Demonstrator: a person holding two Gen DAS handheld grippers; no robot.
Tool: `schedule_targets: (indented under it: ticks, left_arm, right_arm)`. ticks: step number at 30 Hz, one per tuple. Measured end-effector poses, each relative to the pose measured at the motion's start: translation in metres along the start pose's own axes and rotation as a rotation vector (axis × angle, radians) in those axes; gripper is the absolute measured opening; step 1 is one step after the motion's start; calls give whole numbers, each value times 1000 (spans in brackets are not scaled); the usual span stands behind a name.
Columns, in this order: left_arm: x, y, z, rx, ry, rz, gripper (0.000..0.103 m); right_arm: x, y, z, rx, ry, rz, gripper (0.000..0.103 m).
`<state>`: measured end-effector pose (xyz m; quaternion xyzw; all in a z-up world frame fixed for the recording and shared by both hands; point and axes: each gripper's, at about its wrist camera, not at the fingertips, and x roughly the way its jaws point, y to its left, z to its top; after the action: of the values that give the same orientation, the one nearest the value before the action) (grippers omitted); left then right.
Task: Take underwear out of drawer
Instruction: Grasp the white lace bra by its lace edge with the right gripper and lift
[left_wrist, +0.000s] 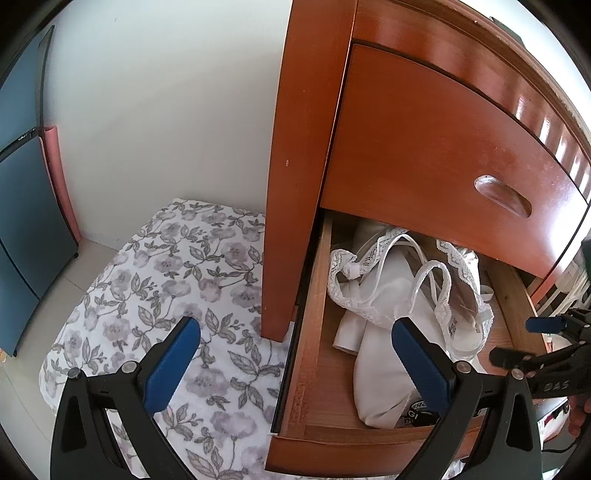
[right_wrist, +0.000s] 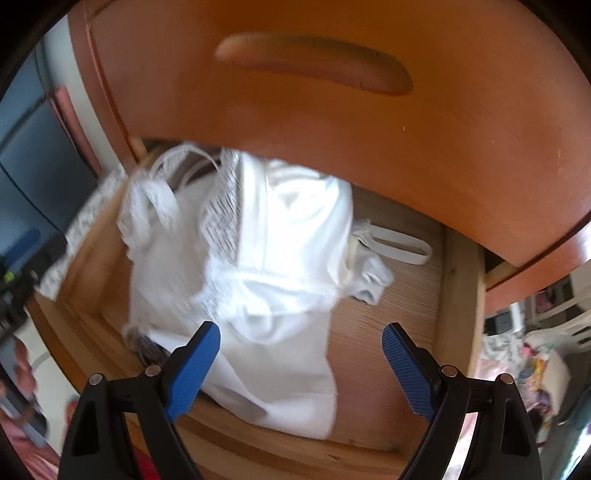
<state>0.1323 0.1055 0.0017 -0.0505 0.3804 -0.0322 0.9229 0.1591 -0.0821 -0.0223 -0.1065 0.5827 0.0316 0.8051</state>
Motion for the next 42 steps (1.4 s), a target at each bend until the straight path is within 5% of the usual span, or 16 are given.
schedule_targets:
  ticks: [10, 17, 25, 29, 42]
  left_arm:
    - [-1, 2, 0, -4, 3, 4, 103]
    - [-1, 3, 0, -6, 3, -1, 103]
    - [-1, 3, 1, -7, 4, 1, 103]
    - [-1, 3, 1, -8, 5, 3, 103]
    - [-1, 2, 1, -5, 6, 1, 103]
  right_arm:
    - [33, 24, 25, -66, 25, -6, 84]
    - [23, 21, 35, -67, -48, -11, 64]
    - [19, 16, 33, -101, -68, 7, 29]
    - [5, 10, 27, -131, -107, -53, 13]
    - [-39, -26, -15, -76, -160, -169, 10]
